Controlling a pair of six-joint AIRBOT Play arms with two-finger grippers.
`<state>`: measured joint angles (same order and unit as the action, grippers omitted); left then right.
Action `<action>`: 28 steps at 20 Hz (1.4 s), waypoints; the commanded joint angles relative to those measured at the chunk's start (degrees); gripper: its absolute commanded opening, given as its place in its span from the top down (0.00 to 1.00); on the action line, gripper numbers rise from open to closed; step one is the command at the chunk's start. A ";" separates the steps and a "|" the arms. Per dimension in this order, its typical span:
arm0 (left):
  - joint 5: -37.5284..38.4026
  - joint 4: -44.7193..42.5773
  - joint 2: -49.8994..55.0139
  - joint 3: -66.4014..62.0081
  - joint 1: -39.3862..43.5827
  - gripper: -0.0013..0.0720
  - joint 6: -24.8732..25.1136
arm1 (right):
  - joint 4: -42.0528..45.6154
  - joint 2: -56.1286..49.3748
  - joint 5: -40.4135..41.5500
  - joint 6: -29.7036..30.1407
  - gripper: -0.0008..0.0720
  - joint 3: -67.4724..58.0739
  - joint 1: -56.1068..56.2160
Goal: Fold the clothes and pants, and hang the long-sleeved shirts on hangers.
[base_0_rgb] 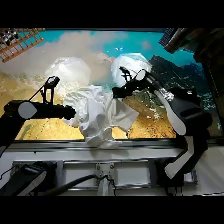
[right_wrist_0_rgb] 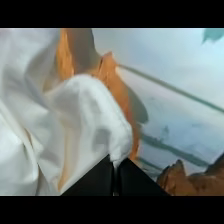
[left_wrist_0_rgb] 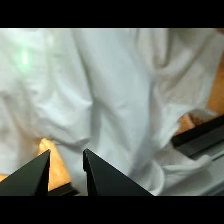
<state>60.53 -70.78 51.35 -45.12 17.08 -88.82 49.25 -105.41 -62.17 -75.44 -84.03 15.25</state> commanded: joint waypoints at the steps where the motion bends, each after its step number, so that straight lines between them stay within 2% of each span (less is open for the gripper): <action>1: 2.47 -9.25 -0.24 1.29 -0.04 0.46 -8.96 | 0.07 2.80 0.48 -0.74 0.95 -0.83 -3.23; 2: 2.75 -10.75 -0.39 2.58 -0.04 0.37 -11.13 | 0.07 3.67 0.26 -0.74 0.95 -0.83 -3.96; 4: 3.80 -10.36 -0.44 5.51 -0.04 0.37 -13.31 | 0.09 4.57 0.04 -0.74 0.95 -0.83 -4.59; 7: 4.57 -6.54 -0.44 10.03 -0.04 0.37 -13.27 | 0.04 4.68 -0.26 -0.70 0.95 -0.83 -4.37; 8: 3.32 -5.42 -0.42 11.39 -0.04 0.32 -13.29 | 0.02 4.68 -0.26 -0.66 0.95 -0.83 -4.35; 12: -6.40 1.77 0.85 15.28 -0.04 0.33 -13.64 | 0.00 4.68 -0.37 -0.52 0.95 -0.83 -4.35; 13: -7.65 2.54 1.95 15.67 -0.04 0.33 -15.34 | 0.00 4.68 -0.63 -0.50 0.95 -0.83 -4.35; 14: -8.28 2.49 3.10 15.78 -0.04 0.29 -17.20 | 0.04 4.68 -1.11 -0.37 0.95 -0.83 -4.37; 15: -9.33 2.58 4.37 15.78 -0.04 0.21 -18.18 | 0.04 4.68 -1.73 -0.02 0.95 -0.83 -4.37; 16: -10.69 3.02 5.29 15.78 -0.04 0.19 -18.80 | 0.04 4.68 -2.54 0.15 0.95 -0.83 -4.35; 24: -25.51 12.92 11.80 15.78 0.09 0.20 -18.75 | 0.04 4.68 -4.81 1.62 0.95 -0.83 -4.35; 25: -26.67 15.28 13.33 15.78 0.07 0.24 -18.73 | 0.04 4.68 -4.66 1.62 0.95 -0.83 -4.37; 26: -27.91 16.68 14.60 15.76 0.07 0.53 -18.64 | 0.04 4.68 -4.52 1.64 0.95 -0.83 -4.37; 27: -28.94 17.70 15.13 15.74 0.07 0.87 -17.99 | 0.04 4.70 -4.50 1.64 0.95 -0.83 -4.37; 28: -29.53 18.01 14.88 15.32 -0.28 0.98 -17.22 | 0.04 4.85 -4.48 1.62 0.95 -0.83 -4.48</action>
<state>35.27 -56.86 64.49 -29.43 17.06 -107.20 49.34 -100.73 -66.59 -73.93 -84.82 10.87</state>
